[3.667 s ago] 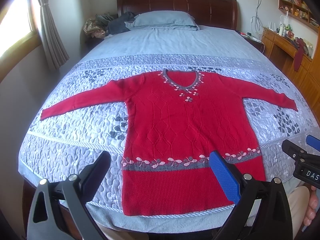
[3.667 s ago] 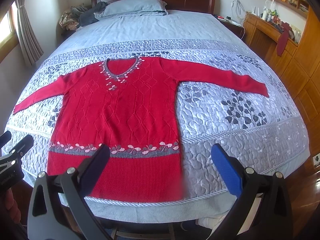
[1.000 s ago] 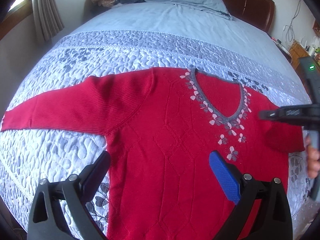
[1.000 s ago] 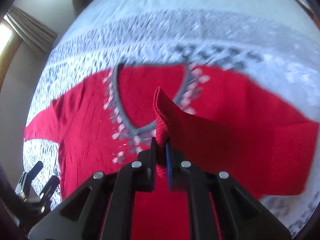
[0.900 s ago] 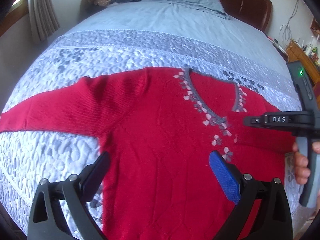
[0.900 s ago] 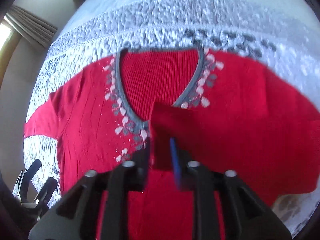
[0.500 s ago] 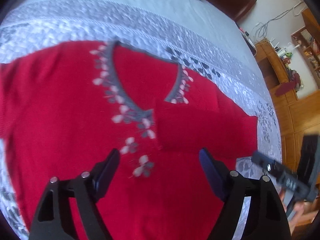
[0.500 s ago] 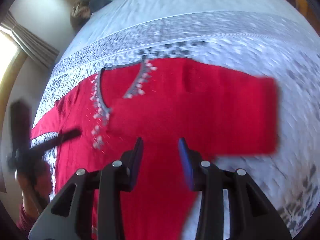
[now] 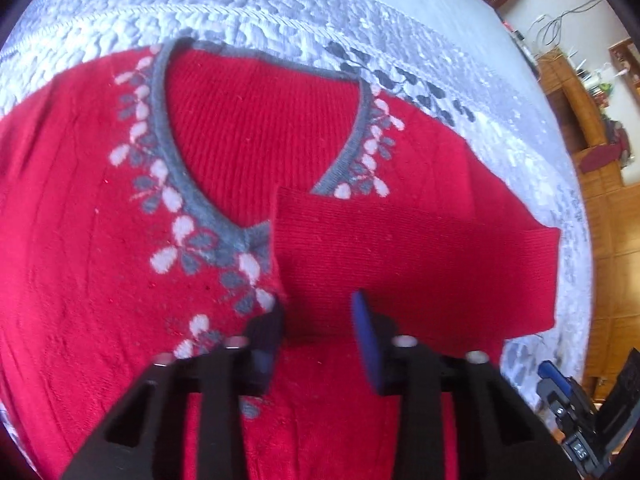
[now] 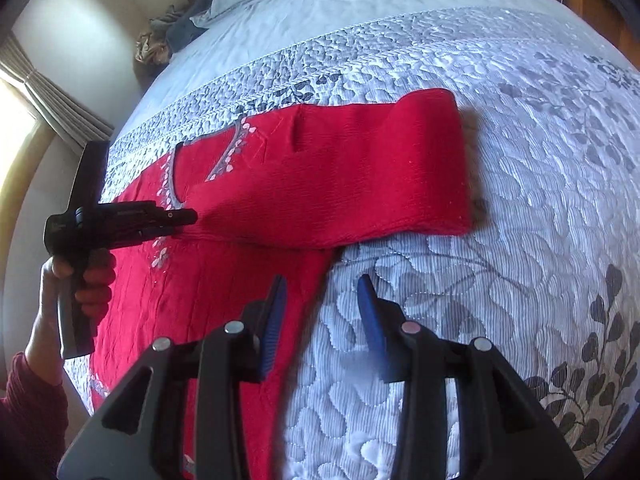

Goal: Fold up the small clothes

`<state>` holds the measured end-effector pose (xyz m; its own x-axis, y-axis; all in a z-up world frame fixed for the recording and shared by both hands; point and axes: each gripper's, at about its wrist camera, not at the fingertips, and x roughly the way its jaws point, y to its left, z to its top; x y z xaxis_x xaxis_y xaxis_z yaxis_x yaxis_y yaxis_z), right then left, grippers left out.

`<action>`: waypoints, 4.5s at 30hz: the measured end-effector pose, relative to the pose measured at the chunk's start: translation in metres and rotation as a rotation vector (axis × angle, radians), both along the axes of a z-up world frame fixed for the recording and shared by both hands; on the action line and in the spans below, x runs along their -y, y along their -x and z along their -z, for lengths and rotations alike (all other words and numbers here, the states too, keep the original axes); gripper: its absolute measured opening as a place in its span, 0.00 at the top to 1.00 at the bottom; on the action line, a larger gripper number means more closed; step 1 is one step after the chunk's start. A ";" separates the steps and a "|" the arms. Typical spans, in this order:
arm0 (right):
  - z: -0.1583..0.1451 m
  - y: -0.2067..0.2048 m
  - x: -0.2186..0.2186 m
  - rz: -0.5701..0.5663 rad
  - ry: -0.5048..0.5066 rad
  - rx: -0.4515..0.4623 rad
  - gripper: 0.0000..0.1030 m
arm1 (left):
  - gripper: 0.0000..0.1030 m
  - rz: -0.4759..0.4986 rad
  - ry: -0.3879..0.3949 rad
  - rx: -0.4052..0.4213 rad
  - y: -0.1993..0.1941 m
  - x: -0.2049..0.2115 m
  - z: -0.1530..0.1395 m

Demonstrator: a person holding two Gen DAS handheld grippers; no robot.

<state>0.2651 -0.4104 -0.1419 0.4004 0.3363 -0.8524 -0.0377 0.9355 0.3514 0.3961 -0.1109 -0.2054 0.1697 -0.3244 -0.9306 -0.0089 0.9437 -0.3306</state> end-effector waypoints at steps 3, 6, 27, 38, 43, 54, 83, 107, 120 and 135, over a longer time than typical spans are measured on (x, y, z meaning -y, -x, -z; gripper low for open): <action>0.001 0.000 0.000 0.007 0.000 0.000 0.64 | 0.97 -0.048 -0.002 -0.006 0.000 -0.010 -0.003; 0.000 -0.001 0.002 0.022 0.018 -0.004 0.64 | 0.97 -0.081 0.017 0.043 0.006 -0.022 -0.020; 0.019 -0.085 -0.028 0.042 0.056 -0.138 0.53 | 0.97 -0.314 -0.190 0.200 0.011 -0.191 -0.029; 0.037 -0.095 -0.042 0.039 0.256 -0.189 0.57 | 0.65 -0.268 -0.222 0.186 0.020 -0.197 -0.023; -0.012 -0.068 -0.062 -0.011 0.259 -0.048 0.53 | 0.40 -0.378 -0.209 0.242 0.057 -0.277 -0.064; -0.030 -0.023 -0.117 -0.137 0.265 -0.014 0.51 | 0.47 -0.963 -0.251 0.099 0.152 -0.569 -0.056; -0.034 0.026 -0.087 -0.074 0.257 0.014 0.49 | 0.92 -0.549 -0.108 0.531 0.066 -0.369 -0.163; -0.006 0.034 -0.055 -0.050 0.161 -0.018 0.44 | 0.70 0.104 -0.013 0.366 0.097 -0.056 -0.088; 0.017 -0.075 -0.171 -0.197 -0.063 -0.217 0.47 | 0.64 -0.184 -0.308 0.250 0.060 -0.221 -0.063; -0.034 -0.102 -0.156 -0.189 -0.083 -0.083 0.99 | 0.56 -0.293 -0.296 0.319 0.062 -0.254 -0.070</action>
